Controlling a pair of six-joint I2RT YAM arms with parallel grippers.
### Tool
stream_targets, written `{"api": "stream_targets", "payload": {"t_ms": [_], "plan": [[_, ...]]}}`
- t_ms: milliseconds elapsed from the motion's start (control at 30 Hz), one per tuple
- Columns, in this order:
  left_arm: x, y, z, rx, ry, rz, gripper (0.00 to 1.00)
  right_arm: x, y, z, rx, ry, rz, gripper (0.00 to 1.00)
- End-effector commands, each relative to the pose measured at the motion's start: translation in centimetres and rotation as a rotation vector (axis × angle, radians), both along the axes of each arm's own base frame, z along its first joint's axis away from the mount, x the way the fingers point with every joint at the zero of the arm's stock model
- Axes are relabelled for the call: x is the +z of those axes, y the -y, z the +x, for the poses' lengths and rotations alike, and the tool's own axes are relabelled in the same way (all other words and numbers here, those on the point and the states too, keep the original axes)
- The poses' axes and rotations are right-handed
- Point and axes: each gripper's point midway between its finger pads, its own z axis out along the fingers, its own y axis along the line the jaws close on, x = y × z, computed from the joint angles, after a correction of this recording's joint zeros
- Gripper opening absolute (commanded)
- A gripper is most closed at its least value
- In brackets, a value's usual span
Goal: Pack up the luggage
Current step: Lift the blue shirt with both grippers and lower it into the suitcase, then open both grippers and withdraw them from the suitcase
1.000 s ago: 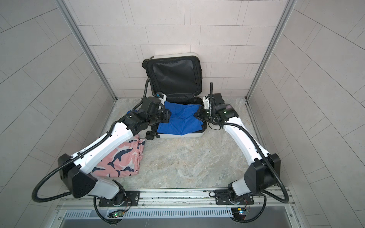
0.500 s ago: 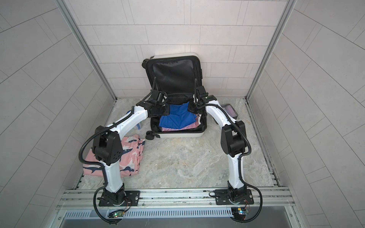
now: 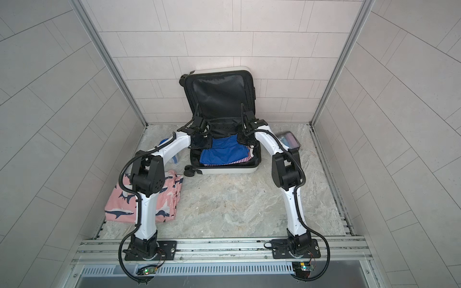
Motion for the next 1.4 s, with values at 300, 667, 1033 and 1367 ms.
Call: {"api": "stream_targets", "payload": {"t_ms": [300,667,1033,1367], "plan": [[-2.4,-1.8,0.0,0.021,-0.094,0.056,0.00,7.1,2.8,-0.4,-0.022,0.118,-0.022,0.59],[-3.0,-2.2,-0.1,0.026,-0.108,0.069,0.00,11.2,6.2,-1.2,-0.068,0.175,-0.074,0.63],[-0.6,-2.3,0.5,0.019,-0.063,0.055,0.61,14.2,7.6,-3.8,-0.067,0.227,-0.080,0.64],[6.7,-1.7,0.7,-0.011,0.070,0.013,0.98,16.3,8.1,-6.9,-0.047,0.286,-0.089,0.65]]}}
